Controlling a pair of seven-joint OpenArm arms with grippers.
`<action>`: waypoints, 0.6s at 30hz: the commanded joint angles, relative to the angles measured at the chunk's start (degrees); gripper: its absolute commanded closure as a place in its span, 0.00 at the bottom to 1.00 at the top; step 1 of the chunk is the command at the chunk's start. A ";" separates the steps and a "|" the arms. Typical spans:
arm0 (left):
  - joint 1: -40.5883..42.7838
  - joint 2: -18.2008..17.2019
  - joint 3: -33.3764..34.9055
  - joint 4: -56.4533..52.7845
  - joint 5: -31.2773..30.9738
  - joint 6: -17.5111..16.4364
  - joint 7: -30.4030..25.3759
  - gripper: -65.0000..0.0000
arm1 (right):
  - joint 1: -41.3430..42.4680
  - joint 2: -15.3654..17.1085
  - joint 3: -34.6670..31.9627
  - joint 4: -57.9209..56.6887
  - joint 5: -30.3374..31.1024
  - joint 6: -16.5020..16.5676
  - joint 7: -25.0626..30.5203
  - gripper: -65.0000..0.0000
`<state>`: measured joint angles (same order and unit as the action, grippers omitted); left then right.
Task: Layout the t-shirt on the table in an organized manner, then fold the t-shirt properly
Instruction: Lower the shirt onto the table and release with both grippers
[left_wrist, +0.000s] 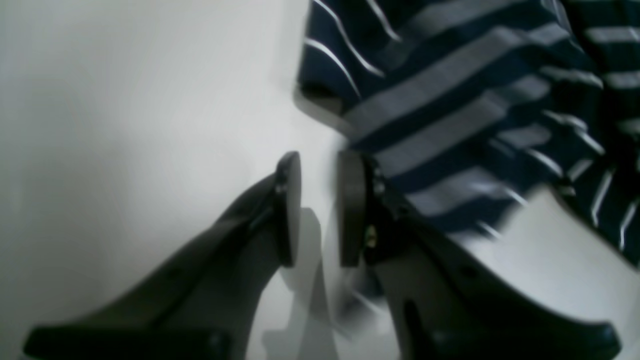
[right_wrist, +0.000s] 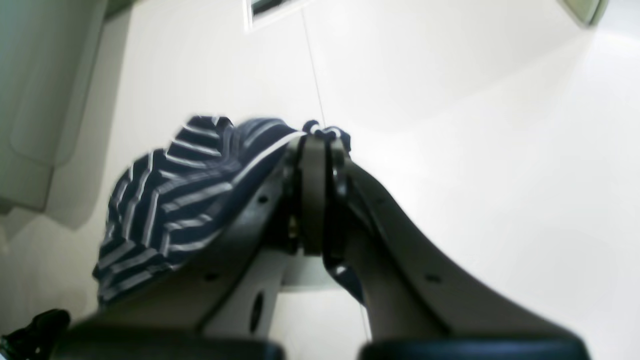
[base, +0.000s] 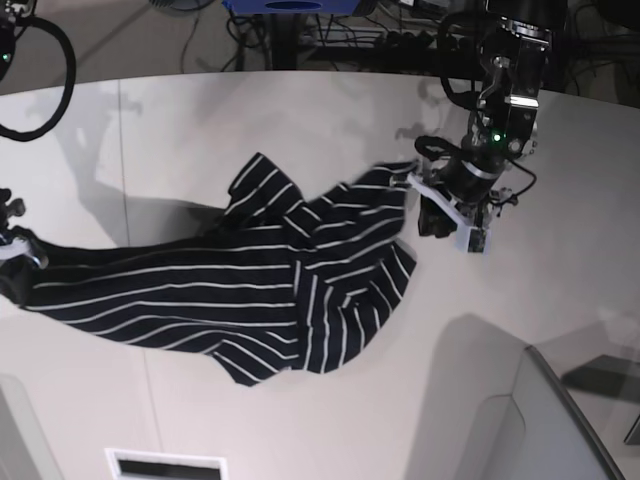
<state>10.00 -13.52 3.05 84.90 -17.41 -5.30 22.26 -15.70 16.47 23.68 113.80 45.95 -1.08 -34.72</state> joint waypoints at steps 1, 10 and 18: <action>-1.69 0.46 0.78 0.68 -0.39 0.16 -1.38 0.80 | 0.36 0.81 1.15 1.06 0.24 0.16 1.45 1.00; -10.48 7.94 9.74 -1.25 0.05 0.16 -1.29 0.80 | 2.83 0.81 1.94 0.88 0.07 0.16 -2.60 1.00; -14.09 10.13 14.67 -8.46 0.05 0.25 -1.56 0.80 | 3.70 3.27 2.03 0.97 -0.02 0.16 -2.60 1.00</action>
<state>-3.31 -3.16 18.11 75.64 -17.15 -5.26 22.06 -12.84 18.87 25.15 113.78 45.82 -1.10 -39.11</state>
